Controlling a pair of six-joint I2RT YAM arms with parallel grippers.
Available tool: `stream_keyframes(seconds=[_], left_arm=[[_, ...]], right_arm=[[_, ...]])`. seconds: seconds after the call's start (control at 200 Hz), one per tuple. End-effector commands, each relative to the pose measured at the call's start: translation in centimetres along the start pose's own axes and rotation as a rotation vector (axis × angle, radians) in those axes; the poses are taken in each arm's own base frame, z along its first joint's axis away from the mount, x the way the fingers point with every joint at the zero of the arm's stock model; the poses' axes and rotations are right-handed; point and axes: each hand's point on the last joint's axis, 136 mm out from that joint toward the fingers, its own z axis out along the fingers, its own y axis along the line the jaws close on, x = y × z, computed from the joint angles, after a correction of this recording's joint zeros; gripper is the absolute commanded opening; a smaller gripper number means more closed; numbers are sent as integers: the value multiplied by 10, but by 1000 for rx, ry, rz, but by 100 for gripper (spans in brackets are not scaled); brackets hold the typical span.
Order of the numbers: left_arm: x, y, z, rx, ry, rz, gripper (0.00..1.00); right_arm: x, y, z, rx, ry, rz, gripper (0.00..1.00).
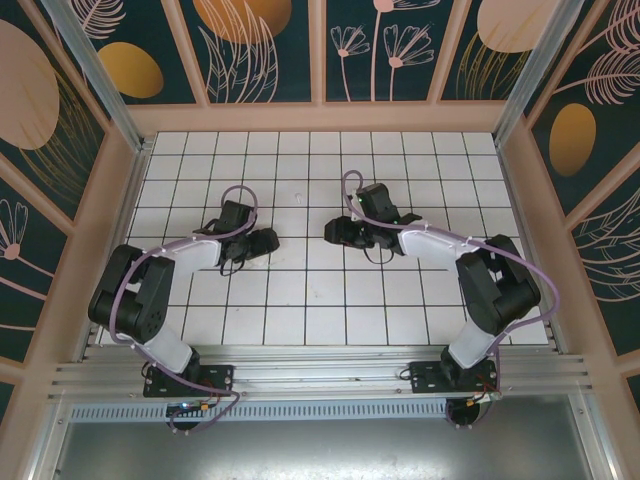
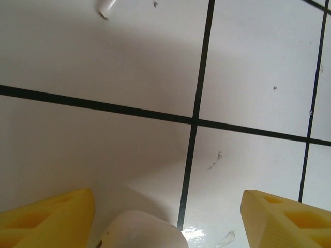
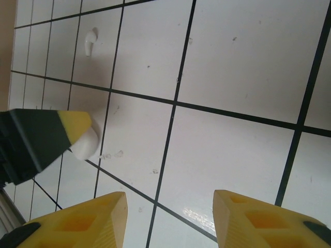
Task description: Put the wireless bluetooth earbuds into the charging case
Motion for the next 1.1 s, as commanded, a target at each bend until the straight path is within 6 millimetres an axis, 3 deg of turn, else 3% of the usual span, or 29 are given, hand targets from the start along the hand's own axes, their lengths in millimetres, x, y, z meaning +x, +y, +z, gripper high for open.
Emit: stream_keyframes(seconds=[0.0, 0.17, 0.36, 0.435, 0.656, 0.806, 0.976, 1.091], left_arm=[[11, -3, 4, 36, 33, -24, 73], [36, -14, 0, 90, 71, -79, 73], [56, -58, -7, 173, 87, -77, 73], [55, -67, -9, 166, 83, -48, 73], [25, -59, -24, 40, -35, 200, 74], [40, -65, -27, 85, 15, 423, 66], [47, -39, -20, -49, 63, 350, 66], [55, -39, -20, -82, 58, 291, 68]], right_arm=[[-13, 18, -14, -40, -62, -19, 47], [-13, 19, -19, -38, -77, -22, 47], [-8, 15, -18, -33, -72, -11, 47], [-6, 14, -18, -31, -66, -9, 47], [-1, 6, -26, -10, -76, -5, 47], [7, -6, -29, 0, -88, 38, 47], [21, -13, -28, -26, -82, 92, 48], [23, -14, -28, -29, -85, 104, 48]])
